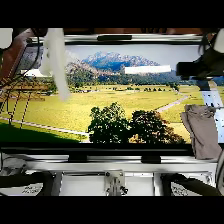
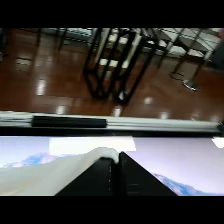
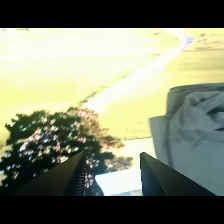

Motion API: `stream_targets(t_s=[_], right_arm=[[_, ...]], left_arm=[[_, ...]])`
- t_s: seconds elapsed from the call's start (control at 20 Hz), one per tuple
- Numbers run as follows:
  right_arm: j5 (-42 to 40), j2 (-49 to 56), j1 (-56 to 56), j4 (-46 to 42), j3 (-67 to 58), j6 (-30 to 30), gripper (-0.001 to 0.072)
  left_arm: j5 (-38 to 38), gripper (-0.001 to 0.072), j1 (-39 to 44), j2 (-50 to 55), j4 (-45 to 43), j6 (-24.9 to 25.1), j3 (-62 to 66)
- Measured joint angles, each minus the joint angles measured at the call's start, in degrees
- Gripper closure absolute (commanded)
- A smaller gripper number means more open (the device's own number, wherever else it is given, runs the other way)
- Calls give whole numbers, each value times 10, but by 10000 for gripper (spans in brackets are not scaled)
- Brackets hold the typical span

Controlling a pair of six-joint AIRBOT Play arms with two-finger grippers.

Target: Fold the shirts.

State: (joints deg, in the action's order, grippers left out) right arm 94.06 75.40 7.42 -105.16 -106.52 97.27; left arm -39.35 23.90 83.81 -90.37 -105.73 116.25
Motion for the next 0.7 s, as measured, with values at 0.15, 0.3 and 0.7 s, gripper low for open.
stream_targets(t_s=[0.15,0.3,0.7], right_arm=[[-17,-67,0,-54,-9,0,260],[-28,-122,0,-78,-13,2,260],[-33,-161,0,-55,-14,-7,257]], left_arm=[[-32,676,99,-14,0,11,-23],[-63,675,187,-16,2,11,-63],[-161,68,281,12,10,-5,-156]])
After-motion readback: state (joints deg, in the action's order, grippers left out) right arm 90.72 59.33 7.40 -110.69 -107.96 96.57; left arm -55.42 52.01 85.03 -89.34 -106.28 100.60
